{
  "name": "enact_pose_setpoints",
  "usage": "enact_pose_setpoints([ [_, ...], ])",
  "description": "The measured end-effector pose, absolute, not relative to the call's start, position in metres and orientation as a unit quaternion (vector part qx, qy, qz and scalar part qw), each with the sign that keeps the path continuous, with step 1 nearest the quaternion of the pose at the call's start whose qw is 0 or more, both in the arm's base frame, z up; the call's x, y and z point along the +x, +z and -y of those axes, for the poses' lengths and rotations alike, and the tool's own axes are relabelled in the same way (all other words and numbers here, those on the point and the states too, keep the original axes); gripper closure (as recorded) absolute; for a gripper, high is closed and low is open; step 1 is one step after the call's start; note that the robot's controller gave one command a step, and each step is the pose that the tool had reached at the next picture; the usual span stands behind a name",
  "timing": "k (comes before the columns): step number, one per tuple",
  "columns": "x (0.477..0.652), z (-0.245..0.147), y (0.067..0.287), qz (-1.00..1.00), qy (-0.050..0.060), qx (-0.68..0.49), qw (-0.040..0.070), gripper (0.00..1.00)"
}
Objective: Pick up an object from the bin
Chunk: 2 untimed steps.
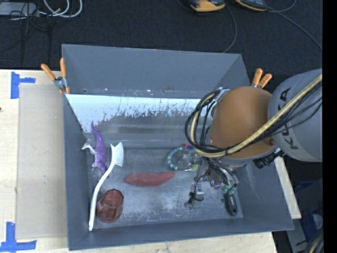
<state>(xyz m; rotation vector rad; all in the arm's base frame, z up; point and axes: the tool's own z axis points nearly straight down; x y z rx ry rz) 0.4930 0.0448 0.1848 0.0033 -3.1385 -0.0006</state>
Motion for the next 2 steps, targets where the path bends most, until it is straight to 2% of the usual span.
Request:
enact_pose_setpoints([
  [1,0.5756,-0.1116,0.1416,0.999,-0.001,-0.040,0.003,0.00],
  [2,0.5703,-0.1161,0.1372,0.998,0.000,0.063,0.003,0.00],
])
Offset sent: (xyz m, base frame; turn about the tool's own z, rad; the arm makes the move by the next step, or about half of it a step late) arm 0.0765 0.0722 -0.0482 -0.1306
